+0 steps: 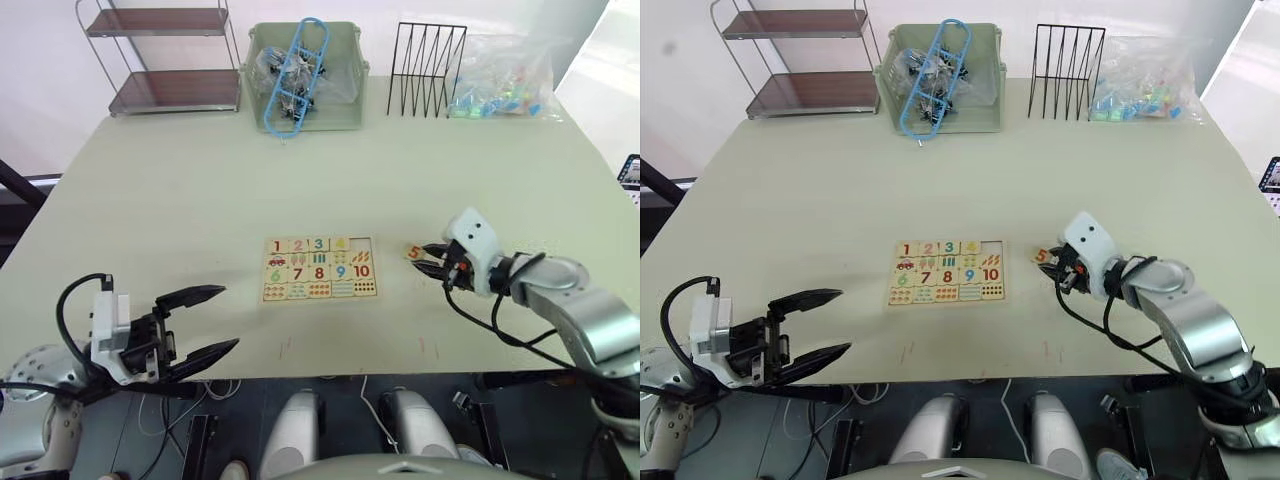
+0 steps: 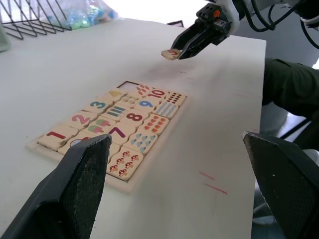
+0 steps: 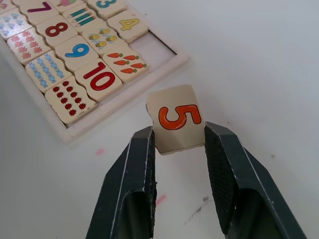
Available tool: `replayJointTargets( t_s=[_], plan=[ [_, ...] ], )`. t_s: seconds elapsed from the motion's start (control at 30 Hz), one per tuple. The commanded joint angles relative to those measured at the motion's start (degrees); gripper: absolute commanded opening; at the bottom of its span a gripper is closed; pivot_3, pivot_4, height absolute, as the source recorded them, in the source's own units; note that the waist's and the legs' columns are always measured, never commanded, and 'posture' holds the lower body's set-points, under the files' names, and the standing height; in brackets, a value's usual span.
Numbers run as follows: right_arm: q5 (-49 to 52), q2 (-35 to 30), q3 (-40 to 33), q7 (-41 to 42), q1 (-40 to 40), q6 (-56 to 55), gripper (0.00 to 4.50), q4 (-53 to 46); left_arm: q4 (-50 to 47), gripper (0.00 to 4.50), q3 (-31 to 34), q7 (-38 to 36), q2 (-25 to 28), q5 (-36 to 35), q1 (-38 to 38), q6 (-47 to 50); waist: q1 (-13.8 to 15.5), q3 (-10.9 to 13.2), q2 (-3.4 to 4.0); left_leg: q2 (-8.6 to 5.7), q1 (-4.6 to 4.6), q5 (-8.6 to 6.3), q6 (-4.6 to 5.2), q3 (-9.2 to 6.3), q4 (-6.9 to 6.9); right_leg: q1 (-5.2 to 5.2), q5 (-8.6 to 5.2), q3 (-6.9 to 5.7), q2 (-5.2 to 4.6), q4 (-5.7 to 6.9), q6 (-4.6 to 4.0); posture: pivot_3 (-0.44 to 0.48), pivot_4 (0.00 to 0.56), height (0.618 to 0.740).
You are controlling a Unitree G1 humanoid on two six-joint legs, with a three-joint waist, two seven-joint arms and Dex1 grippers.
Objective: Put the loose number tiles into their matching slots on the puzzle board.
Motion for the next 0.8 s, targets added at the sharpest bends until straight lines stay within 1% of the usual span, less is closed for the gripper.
replayJointTargets(
  t_s=[0.03,0.2,0.37,0.47,0.6,0.8],
  plan=[
    [-0.75,-0.99,2.94,4.23,-6.57,-1.76,0.88,4.10,-3.22,4.50,1.96,2.99,-0.65,-0.10,1.56,-0.46,0.01,0.00,0.00,0.00,-0.01,0.00,0.00,-0.01,0.00,0.00,0.00,-0.01,0.00,0.00,0.00,0.000,0.150,0.739],
    [-2.72,0.43,8.19,7.78,-16.09,-2.00,0.88,11.77,-5.24,4.50,2.16,6.24,-1.64,0.20,3.48,-0.54,-0.09,0.01,0.00,0.00,-0.02,0.00,0.00,0.01,0.00,-0.03,0.01,0.01,-0.01,0.00,0.00,0.000,0.150,0.739],
    [-4.92,3.33,13.17,10.94,-25.92,-0.39,0.88,20.02,-7.81,4.50,2.30,9.85,-2.92,0.30,5.28,-0.17,-0.21,0.03,0.05,0.00,-0.03,0.00,0.00,-0.02,0.00,-0.06,0.02,0.00,-0.09,0.01,-0.01,0.000,0.150,0.739],
    [-6.86,3.63,16.51,14.25,-29.95,-1.43,0.88,24.74,-8.36,4.50,2.17,11.36,-3.17,0.69,5.58,0.11,-0.02,0.03,0.05,-0.01,-0.04,0.00,0.00,-0.05,-0.01,-0.07,0.03,0.01,-0.14,0.00,-0.01,0.000,0.150,0.739],
    [-8.85,5.45,18.79,16.81,-34.56,-1.89,0.88,30.49,-9.18,4.50,1.90,13.53,-3.48,0.71,5.81,0.56,-0.09,0.04,0.06,-0.05,-0.06,0.00,0.00,-0.04,-0.01,-0.07,0.02,-0.03,-0.23,0.00,-0.01,0.000,0.150,0.739],
    [-11.30,8.64,20.78,18.42,-37.78,-1.47,0.88,35.57,-10.94,4.50,1.30,15.45,-4.18,0.58,6.88,1.11,-0.34,0.04,0.07,-0.05,-0.06,0.00,0.00,-0.13,-0.04,-0.11,0.03,-0.01,-0.33,0.01,-0.01,0.000,0.150,0.739]
  ],
)
